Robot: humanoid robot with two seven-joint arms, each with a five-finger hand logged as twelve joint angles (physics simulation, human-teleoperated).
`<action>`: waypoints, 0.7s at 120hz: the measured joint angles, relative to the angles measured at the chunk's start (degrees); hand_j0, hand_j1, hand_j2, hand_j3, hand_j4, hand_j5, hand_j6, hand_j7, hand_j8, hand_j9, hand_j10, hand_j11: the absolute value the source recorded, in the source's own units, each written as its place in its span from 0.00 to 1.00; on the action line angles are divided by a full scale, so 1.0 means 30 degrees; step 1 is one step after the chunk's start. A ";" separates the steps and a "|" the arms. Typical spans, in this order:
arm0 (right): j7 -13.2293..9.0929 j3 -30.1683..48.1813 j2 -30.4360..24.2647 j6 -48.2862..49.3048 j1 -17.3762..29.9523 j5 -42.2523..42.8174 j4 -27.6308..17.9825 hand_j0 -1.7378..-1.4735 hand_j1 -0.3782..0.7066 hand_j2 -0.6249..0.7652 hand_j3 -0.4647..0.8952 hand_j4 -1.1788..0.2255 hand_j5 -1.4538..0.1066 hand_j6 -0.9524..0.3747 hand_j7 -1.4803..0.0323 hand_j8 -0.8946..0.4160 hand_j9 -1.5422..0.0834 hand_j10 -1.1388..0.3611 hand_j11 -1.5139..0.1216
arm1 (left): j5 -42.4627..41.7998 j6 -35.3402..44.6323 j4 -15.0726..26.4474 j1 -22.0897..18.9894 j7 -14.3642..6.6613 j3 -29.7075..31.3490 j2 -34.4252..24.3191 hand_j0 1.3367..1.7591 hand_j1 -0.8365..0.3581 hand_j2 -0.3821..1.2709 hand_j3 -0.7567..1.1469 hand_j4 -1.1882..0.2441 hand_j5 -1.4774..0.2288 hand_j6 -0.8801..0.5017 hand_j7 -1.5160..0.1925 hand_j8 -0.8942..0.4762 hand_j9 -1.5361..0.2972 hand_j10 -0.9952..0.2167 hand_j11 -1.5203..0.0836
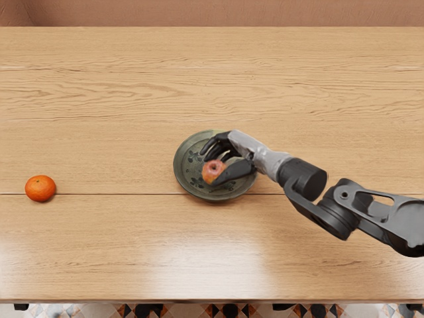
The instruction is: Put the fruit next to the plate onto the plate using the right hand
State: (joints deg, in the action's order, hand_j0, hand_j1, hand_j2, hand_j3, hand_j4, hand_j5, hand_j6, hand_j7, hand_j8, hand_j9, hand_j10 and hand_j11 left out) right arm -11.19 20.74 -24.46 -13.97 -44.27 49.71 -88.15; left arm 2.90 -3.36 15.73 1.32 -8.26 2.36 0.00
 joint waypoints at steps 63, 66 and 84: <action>0.0083 0.4273 -0.4441 0.6140 0.0432 -0.2807 -0.0260 0.30 0.16 0.48 0.34 0.75 0.82 0.62 0.87 0.60 0.84 0.68 0.82 | -0.0001 0.0002 0.0000 0.0000 0.0000 -0.0004 0.0000 0.76 0.99 0.23 0.40 0.83 0.87 0.64 0.89 0.65 0.84 0.82 0.95; 0.0107 0.4622 -0.5159 0.7286 0.0463 -0.3569 -0.0273 0.30 0.14 0.48 0.34 0.75 0.83 0.63 0.88 0.61 0.85 0.69 0.83 | -0.0001 0.0003 0.0000 0.0000 0.0000 -0.0003 0.0000 0.76 0.99 0.23 0.40 0.83 0.87 0.64 0.89 0.65 0.84 0.82 0.95; 0.0213 0.5682 -0.8947 1.2958 0.0554 -0.7259 -0.0224 0.30 0.10 0.46 0.34 0.79 0.87 0.66 0.92 0.64 0.89 0.72 0.87 | -0.0007 -0.0011 0.0000 0.0097 0.0001 -0.0017 0.0000 0.76 0.99 0.23 0.40 0.83 0.87 0.64 0.89 0.65 0.84 0.82 0.95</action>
State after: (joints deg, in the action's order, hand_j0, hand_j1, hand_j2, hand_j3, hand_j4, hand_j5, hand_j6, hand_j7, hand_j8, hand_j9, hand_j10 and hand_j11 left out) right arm -10.56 37.78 -51.30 24.90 -42.61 27.93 -88.83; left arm 2.88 -3.39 15.73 1.61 -8.26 2.31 0.00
